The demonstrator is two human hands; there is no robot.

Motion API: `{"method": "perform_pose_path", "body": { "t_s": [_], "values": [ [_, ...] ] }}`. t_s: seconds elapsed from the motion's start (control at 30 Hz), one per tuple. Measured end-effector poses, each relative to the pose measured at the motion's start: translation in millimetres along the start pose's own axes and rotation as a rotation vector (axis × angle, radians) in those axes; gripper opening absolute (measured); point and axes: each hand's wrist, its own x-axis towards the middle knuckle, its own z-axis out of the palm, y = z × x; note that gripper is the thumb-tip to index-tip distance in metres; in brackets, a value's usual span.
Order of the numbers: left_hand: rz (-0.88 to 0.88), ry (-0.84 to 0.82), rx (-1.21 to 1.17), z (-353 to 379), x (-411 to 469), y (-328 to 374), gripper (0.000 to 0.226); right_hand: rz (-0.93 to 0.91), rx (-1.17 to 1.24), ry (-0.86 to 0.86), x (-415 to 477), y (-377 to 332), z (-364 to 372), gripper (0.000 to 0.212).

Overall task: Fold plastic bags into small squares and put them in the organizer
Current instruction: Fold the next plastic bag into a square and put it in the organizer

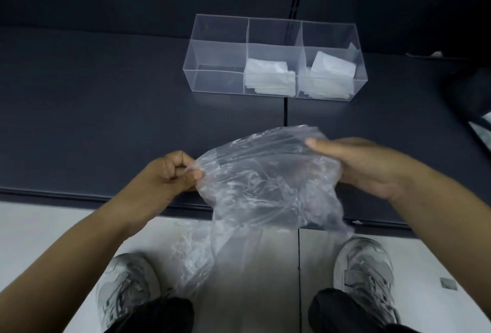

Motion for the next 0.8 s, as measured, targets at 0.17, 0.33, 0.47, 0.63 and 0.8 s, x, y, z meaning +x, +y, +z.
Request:
{"method": "perform_pose_path", "body": {
  "t_s": [0.17,0.33,0.47,0.63,0.8],
  "values": [
    [-0.238,-0.367,0.087,-30.5,-1.4,3.8,0.045,-0.254,-0.023,0.174,6.1,5.3,3.2,0.009],
    [-0.152,-0.318,0.074,-15.4,24.0,42.5,0.074,-0.470,-0.252,-0.050,5.0,-12.8,40.0,0.004],
    [-0.252,-0.174,-0.140,27.1,51.1,53.4,0.045,-0.494,-0.345,-0.086,9.6,-23.1,51.2,0.004],
    [-0.214,0.339,-0.188,-8.3,67.0,28.1,0.030,-0.398,-0.347,0.100,12.9,-20.0,1.8,0.001],
    [-0.198,0.568,-0.080,-37.7,70.5,-4.2,0.030,-0.321,-0.311,0.329,20.7,-6.0,-44.5,0.020]
  ]
}}
